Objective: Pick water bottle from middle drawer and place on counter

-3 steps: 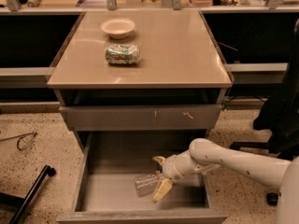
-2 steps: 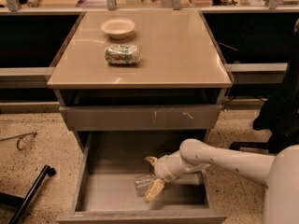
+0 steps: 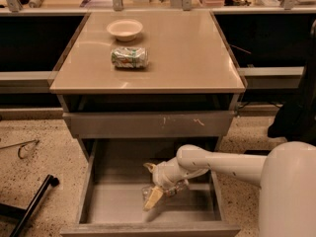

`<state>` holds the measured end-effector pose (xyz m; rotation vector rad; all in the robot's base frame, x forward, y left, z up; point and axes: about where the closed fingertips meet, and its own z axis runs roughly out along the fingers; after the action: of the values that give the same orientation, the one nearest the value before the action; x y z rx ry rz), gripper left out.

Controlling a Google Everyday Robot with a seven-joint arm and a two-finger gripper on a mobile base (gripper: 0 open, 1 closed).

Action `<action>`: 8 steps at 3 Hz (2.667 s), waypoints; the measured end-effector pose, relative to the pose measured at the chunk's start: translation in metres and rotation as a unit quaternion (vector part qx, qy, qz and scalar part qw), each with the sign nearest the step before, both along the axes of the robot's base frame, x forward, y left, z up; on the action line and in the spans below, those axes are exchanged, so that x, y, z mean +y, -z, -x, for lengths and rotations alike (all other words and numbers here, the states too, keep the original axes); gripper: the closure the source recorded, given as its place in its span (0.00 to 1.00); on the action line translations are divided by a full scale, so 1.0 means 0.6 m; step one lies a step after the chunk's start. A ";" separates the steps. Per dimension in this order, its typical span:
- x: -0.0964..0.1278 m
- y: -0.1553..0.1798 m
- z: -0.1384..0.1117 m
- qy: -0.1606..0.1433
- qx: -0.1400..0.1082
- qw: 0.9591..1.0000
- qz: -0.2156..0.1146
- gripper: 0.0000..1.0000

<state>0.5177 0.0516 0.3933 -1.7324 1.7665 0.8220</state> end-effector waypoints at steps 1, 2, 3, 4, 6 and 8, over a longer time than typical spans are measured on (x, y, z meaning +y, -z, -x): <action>-0.008 0.003 -0.011 -0.001 -0.010 1.000 0.013 0.00; -0.033 0.004 -0.017 0.008 -0.016 1.000 0.026 0.00; -0.060 0.002 -0.021 0.016 -0.016 1.000 0.019 0.00; -0.087 0.002 -0.022 0.025 -0.014 1.000 0.012 0.00; -0.112 0.024 -0.022 0.034 -0.003 0.999 0.018 0.00; -0.117 0.040 -0.017 0.030 0.000 0.999 0.041 0.19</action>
Offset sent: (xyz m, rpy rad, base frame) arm 0.0182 -0.0431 -0.0001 -0.0854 -0.0524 -0.0467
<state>0.5278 -0.0186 0.3694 -1.7217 1.8670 0.7337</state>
